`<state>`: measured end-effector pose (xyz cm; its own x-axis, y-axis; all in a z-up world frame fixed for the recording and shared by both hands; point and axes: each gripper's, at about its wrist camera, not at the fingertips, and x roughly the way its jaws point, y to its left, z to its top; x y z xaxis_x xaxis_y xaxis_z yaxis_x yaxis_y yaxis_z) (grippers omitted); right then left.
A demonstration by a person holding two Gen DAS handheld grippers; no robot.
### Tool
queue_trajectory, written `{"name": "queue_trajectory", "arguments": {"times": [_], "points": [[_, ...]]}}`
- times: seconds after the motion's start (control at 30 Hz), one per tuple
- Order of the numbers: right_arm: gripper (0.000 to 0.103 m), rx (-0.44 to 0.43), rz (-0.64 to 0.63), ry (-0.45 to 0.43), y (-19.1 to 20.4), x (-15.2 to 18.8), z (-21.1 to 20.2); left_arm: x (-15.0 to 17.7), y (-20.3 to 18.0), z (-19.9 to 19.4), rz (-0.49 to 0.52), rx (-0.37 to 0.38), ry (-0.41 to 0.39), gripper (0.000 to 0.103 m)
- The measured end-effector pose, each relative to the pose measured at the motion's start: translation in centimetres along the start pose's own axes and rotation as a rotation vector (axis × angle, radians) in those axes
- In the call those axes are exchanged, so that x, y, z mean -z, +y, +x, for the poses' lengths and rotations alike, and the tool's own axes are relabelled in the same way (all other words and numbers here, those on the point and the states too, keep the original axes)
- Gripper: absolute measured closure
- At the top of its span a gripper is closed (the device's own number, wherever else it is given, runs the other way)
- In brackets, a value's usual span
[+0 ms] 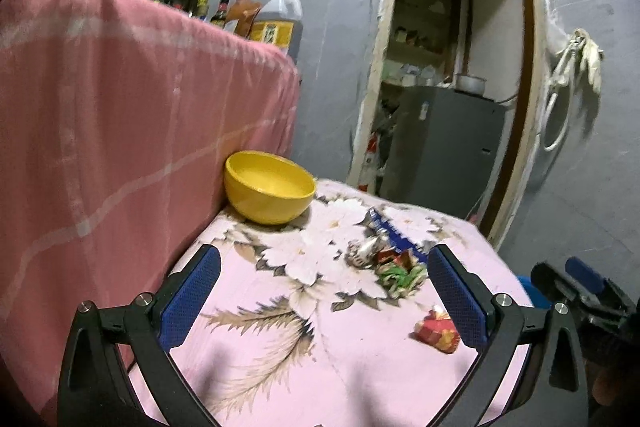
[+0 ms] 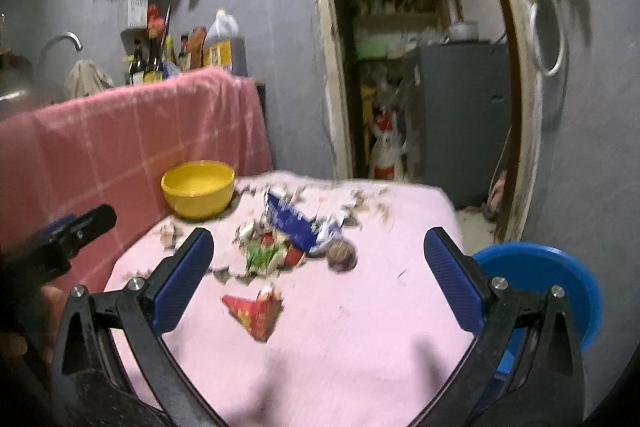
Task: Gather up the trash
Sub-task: 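Move both open tools back over the trash pile on the table, then grasp the green crumpled paper with the left tool while the right tool grasps the red paper cone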
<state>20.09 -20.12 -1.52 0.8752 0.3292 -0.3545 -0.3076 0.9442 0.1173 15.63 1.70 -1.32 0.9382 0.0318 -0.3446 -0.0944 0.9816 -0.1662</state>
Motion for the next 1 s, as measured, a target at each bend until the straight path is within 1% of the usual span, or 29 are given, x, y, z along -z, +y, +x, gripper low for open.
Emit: {"name": "queue_trajectory", "arguments": {"times": [0.07, 0.2, 0.3, 0.33, 0.43, 0.57, 0.67, 0.7, 0.73, 0.77, 0.8, 0.83, 1.0], "points": [[0.0, -0.02, -0.001, 0.054, 0.1, 0.4, 0.9, 0.1, 0.4, 0.7, -0.004, -0.022, 0.033, 0.002], [0.0, -0.054, -0.011, 0.176, 0.8, 1.3, 3.3, 0.6, 1.3, 2.4, -0.031, -0.051, 0.126, 0.002], [0.009, -0.07, -0.016, 0.244, 1.2, 2.1, 4.6, 0.9, 2.2, 3.5, -0.065, -0.07, 0.194, 0.002], [0.011, -0.077, -0.022, 0.271, 1.4, 2.4, 5.1, 0.9, 2.4, 3.9, -0.072, -0.076, 0.218, 0.002], [0.015, -0.099, -0.04, 0.317, 1.9, 2.8, 6.0, 1.4, 2.9, 5.3, -0.085, -0.095, 0.306, 0.002], [0.021, -0.124, -0.056, 0.381, 2.3, 3.2, 7.1, 2.0, 3.0, 7.0, -0.095, -0.094, 0.402, 0.003], [0.03, -0.145, -0.06, 0.432, 2.5, 3.6, 8.1, 2.3, 2.9, 7.9, -0.088, -0.082, 0.449, 0.003], [0.037, -0.152, -0.059, 0.441, 2.5, 3.7, 8.2, 2.3, 2.7, 8.2, -0.082, -0.076, 0.462, 0.003], [0.046, -0.16, -0.055, 0.454, 2.4, 3.8, 8.5, 2.4, 2.6, 8.5, -0.075, -0.067, 0.471, 0.004], [0.052, -0.167, -0.052, 0.461, 2.3, 3.8, 8.7, 2.3, 2.4, 8.6, -0.07, -0.063, 0.476, 0.005], [0.064, -0.174, -0.047, 0.467, 2.2, 3.9, 8.9, 2.3, 2.2, 8.8, -0.061, -0.054, 0.481, 0.006], [0.072, -0.175, -0.042, 0.47, 2.0, 3.9, 9.1, 2.3, 2.0, 9.0, -0.051, -0.045, 0.484, 0.007], [0.074, -0.179, 0.009, 0.466, 0.5, 3.7, 9.6, 2.0, 0.5, 10.2, -0.001, -0.007, 0.489, 0.01]]}}
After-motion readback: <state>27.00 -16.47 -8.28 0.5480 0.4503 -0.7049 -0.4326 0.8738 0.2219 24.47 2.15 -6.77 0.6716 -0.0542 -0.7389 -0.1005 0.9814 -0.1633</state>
